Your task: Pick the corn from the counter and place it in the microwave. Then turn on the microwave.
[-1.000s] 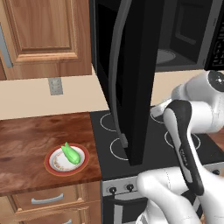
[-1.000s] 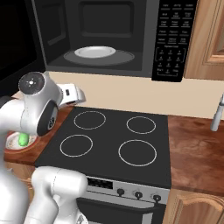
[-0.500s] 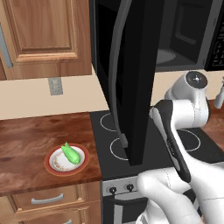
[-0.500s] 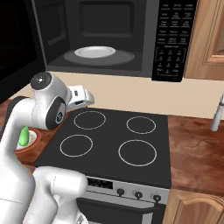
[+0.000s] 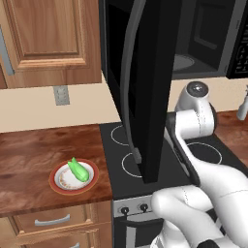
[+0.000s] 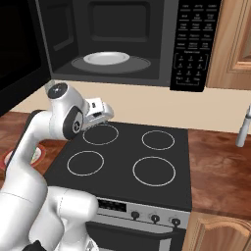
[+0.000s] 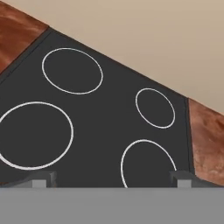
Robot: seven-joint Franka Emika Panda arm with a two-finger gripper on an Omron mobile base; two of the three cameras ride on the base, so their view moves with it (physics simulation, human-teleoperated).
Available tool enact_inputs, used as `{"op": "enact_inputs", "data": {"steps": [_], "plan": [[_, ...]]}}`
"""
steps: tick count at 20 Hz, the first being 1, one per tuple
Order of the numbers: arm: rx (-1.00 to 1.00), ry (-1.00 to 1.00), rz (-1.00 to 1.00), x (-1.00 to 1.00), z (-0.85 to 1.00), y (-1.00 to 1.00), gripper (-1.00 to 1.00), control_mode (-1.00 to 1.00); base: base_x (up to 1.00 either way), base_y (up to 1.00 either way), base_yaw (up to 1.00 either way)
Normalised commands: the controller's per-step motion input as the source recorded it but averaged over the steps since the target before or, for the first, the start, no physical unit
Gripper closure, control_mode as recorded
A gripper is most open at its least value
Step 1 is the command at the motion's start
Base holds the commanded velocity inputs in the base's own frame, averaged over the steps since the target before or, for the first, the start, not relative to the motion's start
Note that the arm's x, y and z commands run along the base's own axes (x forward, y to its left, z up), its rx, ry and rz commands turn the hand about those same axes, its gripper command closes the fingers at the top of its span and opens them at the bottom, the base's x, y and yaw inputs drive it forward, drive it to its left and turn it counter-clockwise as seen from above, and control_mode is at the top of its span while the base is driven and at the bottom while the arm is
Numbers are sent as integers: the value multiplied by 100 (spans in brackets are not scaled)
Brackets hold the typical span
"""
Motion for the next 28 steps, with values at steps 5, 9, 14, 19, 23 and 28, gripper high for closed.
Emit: {"op": "enact_inputs", "data": {"steps": [5, 9, 14, 19, 23, 28], "plan": [[-8, 10, -2, 21, -26, -23, -100, -100, 0, 0, 0], [-7, 4, -1, 22, -22, -18, -100, -100, 0, 0, 0], [0, 3, 0, 18, -1, -12, -100, -100, 0, 0, 0], [2, 2, 0, 22, 0, -15, -100, -100, 0, 0, 0], [5, 8, 0, 29, 0, -10, -100, -100, 0, 0, 0], [5, 8, 0, 27, 0, -6, -100, -100, 0, 0, 0]]}}
